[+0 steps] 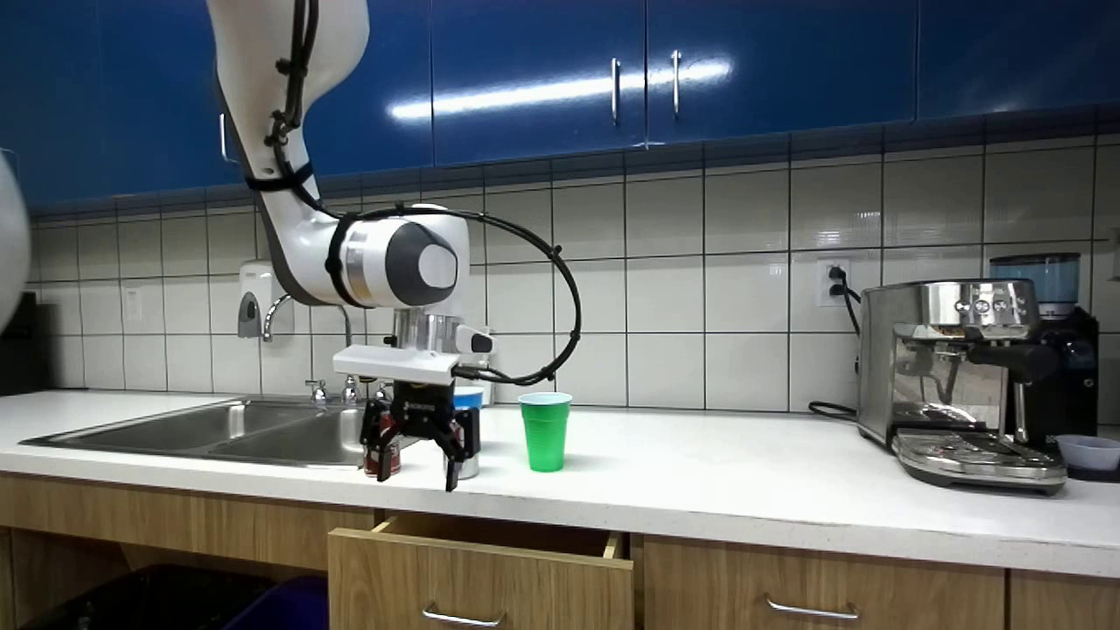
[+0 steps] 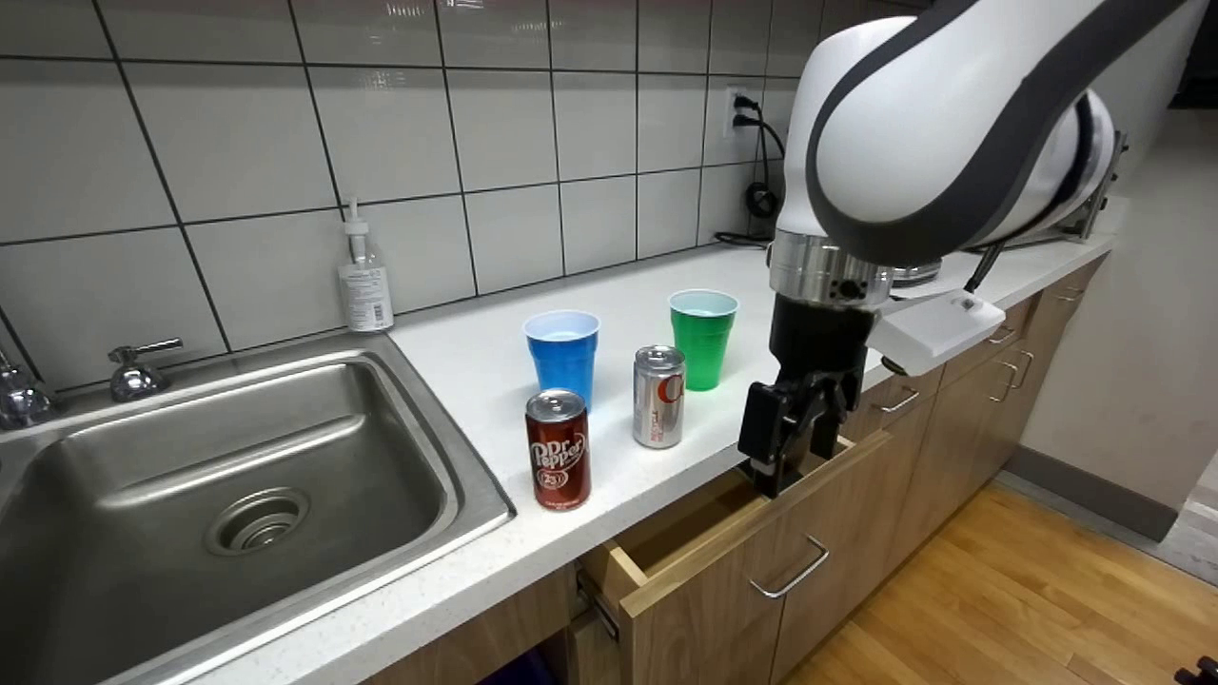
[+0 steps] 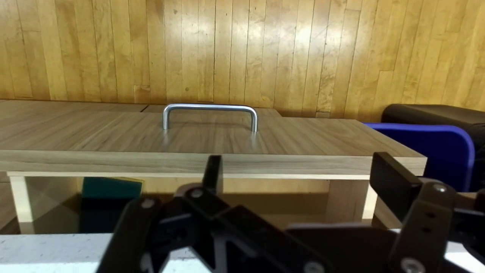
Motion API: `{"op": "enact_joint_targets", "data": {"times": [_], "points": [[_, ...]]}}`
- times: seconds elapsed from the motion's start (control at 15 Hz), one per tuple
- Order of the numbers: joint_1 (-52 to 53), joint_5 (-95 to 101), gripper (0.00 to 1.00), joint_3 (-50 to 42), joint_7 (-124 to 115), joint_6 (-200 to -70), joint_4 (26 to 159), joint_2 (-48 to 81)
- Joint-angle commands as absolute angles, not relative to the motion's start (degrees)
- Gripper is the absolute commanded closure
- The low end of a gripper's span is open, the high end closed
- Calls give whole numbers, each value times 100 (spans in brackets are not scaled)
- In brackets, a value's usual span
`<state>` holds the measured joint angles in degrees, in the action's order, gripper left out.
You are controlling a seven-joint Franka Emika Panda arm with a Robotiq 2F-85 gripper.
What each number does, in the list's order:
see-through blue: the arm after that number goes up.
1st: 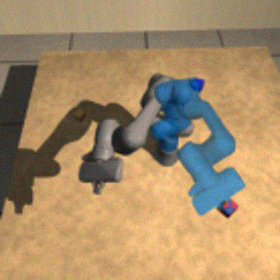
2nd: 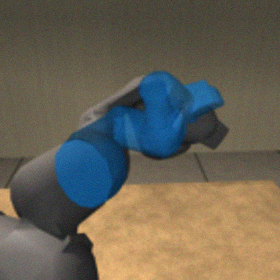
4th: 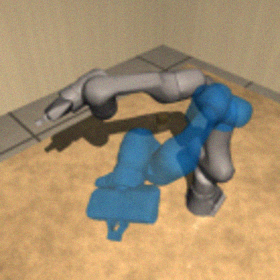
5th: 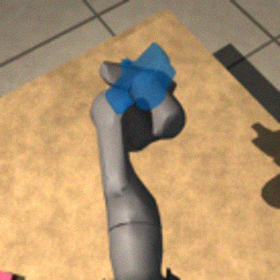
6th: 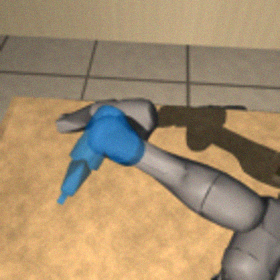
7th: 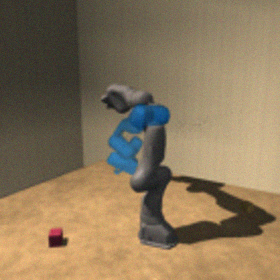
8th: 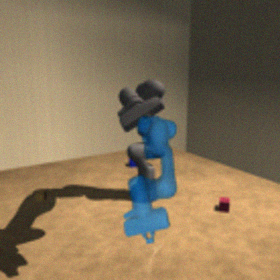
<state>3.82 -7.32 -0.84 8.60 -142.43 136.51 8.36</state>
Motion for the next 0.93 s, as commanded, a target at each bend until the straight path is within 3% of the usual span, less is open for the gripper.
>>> {"op": "enact_joint_targets", "data": {"times": [0.0, 0.87], "points": [[265, -570, 0, 51, 866, -14496, 13384, 1220], [188, -148, 0, -32, 779, -15162, 12807, 2237]]}}
